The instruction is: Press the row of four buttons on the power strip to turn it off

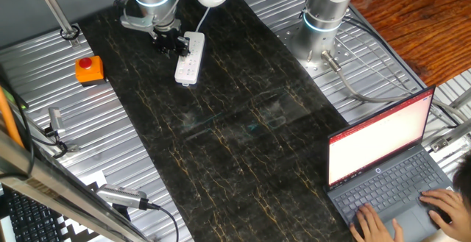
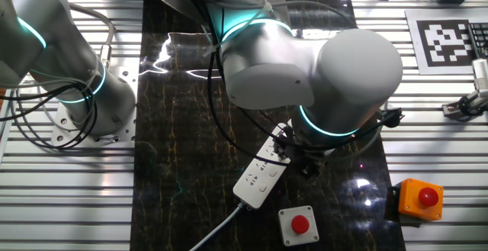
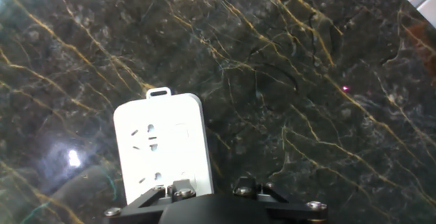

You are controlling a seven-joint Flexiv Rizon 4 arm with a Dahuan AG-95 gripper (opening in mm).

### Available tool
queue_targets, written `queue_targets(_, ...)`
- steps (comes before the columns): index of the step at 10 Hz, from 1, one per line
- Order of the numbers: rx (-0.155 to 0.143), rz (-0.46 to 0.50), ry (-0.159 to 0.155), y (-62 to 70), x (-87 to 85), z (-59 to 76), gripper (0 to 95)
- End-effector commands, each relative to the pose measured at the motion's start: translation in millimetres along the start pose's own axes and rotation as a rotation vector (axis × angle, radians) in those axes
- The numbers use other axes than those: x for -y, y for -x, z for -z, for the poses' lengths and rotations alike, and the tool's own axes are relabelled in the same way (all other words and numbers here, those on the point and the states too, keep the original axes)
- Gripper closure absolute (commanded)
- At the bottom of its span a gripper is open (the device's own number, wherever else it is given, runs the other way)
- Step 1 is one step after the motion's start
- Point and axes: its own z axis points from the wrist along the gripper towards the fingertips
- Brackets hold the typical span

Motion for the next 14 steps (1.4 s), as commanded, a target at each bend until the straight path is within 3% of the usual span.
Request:
queue_targets(1, 0.001, 0.002, -0.003, 1.4, 1.3, -3.4, 57.0)
queue_targets(3, -0.001, -0.002, -0.004, 3.6, 1.6, -6.7, 57.0)
queue_targets(6, -0.010, 0.011, -0.002, 6.0, 0.0, 9.9, 57.0)
queue_targets(9, 0.000, 0.013, -0.002, 10.1, -0.6, 11.6, 57.0)
queue_targets(14, 0.001, 0.000, 0.000, 30.4, -0.2, 16.0, 57.0)
